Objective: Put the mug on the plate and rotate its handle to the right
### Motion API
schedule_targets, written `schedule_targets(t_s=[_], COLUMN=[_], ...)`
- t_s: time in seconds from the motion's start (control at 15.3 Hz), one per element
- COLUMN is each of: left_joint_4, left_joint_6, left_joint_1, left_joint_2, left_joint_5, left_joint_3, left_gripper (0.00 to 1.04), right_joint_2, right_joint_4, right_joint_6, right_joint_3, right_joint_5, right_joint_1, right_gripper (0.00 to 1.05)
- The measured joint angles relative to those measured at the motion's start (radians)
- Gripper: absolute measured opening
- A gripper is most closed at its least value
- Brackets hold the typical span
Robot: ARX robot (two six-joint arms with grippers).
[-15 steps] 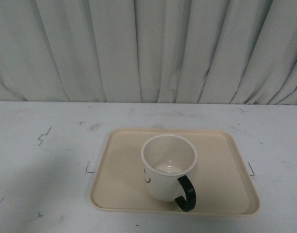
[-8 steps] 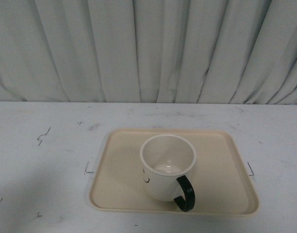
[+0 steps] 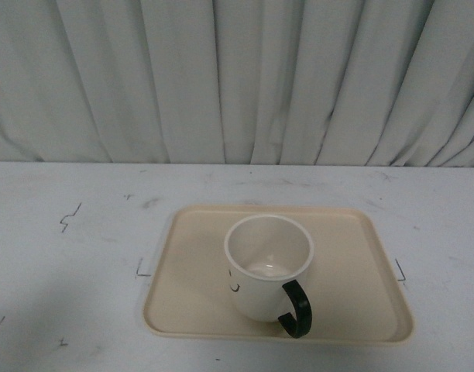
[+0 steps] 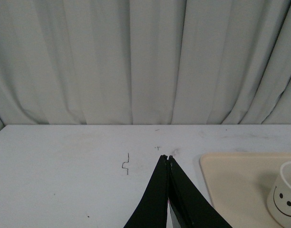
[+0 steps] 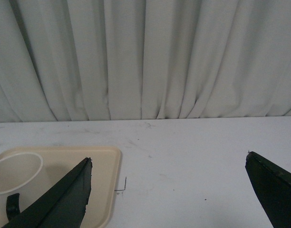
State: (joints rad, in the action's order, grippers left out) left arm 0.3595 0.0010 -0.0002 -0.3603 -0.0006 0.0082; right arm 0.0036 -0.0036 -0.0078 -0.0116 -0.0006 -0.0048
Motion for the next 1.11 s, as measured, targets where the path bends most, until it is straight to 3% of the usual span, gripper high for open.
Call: schedule_targets(t_s=[0.59, 0.65, 0.91, 0.98, 1.11], left_joint_4=[-0.207, -0.346, -0.359, -0.363, -0.363], left_joint_6=[0.000, 0.000, 0.000, -0.001, -0.001], left_joint_1=[0.000, 0.000, 0.000, 0.000, 0.000], left_joint_2=[0.200, 0.291, 0.353, 0.353, 0.353], left_joint_5=[0.000, 0.002, 0.000, 0.000, 0.000], left_joint_3=[0.000, 0.000, 0.000, 0.000, 0.000], left_gripper=[0.02, 0.02, 0.02, 0.08, 0.34], right_joint_2=[0.000, 0.000, 0.000, 0.000, 0.000], right_joint_4=[0.000, 0.000, 0.000, 0.000, 0.000], right_joint_6=[0.000, 0.000, 0.000, 0.000, 0.000], right_joint_3=[0.000, 0.000, 0.000, 0.000, 0.000], right_joint_5=[0.000, 0.000, 0.000, 0.000, 0.000], right_joint_1=[0.000, 0.000, 0.000, 0.000, 0.000], right_gripper=[0.98, 0.98, 0.98, 0.98, 0.98])
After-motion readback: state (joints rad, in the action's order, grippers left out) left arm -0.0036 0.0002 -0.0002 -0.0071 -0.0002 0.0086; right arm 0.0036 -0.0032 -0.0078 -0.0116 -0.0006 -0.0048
